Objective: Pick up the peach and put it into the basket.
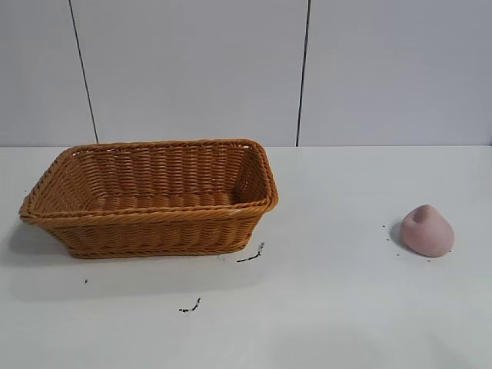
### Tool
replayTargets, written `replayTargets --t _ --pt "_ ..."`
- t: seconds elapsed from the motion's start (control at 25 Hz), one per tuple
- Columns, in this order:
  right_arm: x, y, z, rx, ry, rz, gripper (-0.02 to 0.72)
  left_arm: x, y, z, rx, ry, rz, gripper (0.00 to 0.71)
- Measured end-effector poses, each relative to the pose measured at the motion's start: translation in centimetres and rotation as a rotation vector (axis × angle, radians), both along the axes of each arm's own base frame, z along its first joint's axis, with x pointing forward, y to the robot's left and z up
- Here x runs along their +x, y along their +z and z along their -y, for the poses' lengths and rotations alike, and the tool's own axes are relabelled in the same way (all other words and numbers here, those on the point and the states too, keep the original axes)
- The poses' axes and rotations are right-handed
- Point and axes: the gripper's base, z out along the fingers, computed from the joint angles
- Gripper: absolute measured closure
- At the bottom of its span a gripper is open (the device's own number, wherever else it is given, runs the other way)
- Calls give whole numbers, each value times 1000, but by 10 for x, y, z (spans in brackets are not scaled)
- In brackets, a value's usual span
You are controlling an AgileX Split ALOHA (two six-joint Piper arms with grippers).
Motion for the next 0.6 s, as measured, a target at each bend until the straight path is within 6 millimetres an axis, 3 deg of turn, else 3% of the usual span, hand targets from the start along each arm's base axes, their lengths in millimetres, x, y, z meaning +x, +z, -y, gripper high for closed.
replayTargets --t 0.44,0.6 --pt "0 0 0 4 2 3 8 0 0 0 0 0 0 16" --pt "14 11 -1 -2 -1 -64 8 0 0 0 0 0 0 16"
